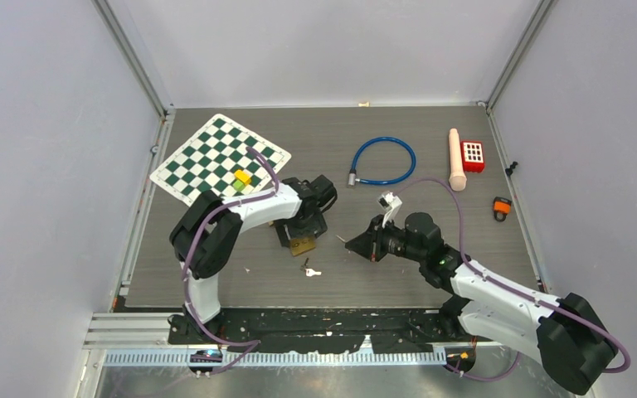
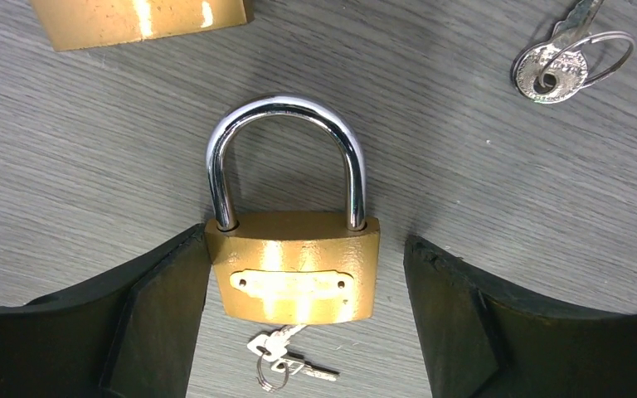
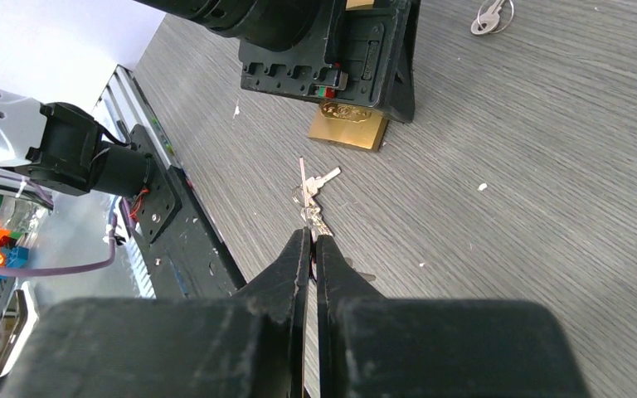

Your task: Unlock with the key

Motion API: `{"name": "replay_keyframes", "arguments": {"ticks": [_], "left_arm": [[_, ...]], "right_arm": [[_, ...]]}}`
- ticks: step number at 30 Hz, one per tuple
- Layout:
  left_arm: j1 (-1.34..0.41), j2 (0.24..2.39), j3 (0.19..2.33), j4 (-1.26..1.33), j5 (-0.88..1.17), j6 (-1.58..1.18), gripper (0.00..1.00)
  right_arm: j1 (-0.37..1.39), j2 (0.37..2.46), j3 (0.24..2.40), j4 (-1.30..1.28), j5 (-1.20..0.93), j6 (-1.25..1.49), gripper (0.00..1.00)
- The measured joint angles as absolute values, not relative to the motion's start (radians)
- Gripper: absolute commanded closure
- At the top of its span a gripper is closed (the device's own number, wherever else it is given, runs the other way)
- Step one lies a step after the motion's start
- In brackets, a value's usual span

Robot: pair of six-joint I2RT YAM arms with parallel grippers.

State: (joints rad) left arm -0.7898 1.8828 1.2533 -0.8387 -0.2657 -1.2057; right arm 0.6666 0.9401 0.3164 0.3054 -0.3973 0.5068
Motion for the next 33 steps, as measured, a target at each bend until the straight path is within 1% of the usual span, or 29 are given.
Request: {"name": "replay_keyframes", "arguments": {"ticks": [5,7,9,12,14,17,18,20,22,23,28,33], "left_arm": [[-0.799,1.892,1.266,-0.859,-0.278,-1.228,0.2],[-0.799,1.893,1.267,-0.861,-0.277,-1.233,0.23],[-0.799,1.893,1.267,-0.86,-0.274,-1.238,0.29],[-0.799,1.894,1.266,-0.854,-0.268,-1.247,0.41],[-0.8,1.893,1.264,-0.854,-0.265,-1.25,0.51],[-0.804,1.884,1.256,-0.853,-0.263,-1.248,0.69],[-0.804,1.878,1.249,-0.852,-0.263,-1.248,0.77],[-0.804,1.866,1.235,-0.851,-0.258,-1.249,0.89],[-0.799,1.847,1.214,-0.846,-0.244,-1.248,0.98],[-0.793,1.836,1.201,-0.845,-0.234,-1.248,1.0],[-0.759,1.78,1.172,-0.846,-0.178,-1.243,1.0],[-0.699,1.668,1.172,-0.827,-0.129,-1.234,1.0]], "right_arm": [[0.667,0.917,0.303,0.305,-0.39,0.508,0.95],[0.667,0.909,0.298,0.305,-0.389,0.508,0.95],[0.667,0.903,0.295,0.305,-0.387,0.51,0.95],[0.667,0.892,0.293,0.305,-0.385,0.512,0.95],[0.667,0.888,0.293,0.305,-0.385,0.514,0.95],[0.667,0.888,0.293,0.305,-0.385,0.515,0.95],[0.667,0.888,0.293,0.305,-0.385,0.515,0.95],[0.667,0.889,0.293,0.305,-0.385,0.516,0.95],[0.667,0.894,0.292,0.307,-0.387,0.516,0.95],[0.667,0.899,0.291,0.31,-0.387,0.517,0.95],[0.667,0.933,0.284,0.328,-0.392,0.526,0.95],[0.673,0.97,0.283,0.361,-0.395,0.531,0.95]]}}
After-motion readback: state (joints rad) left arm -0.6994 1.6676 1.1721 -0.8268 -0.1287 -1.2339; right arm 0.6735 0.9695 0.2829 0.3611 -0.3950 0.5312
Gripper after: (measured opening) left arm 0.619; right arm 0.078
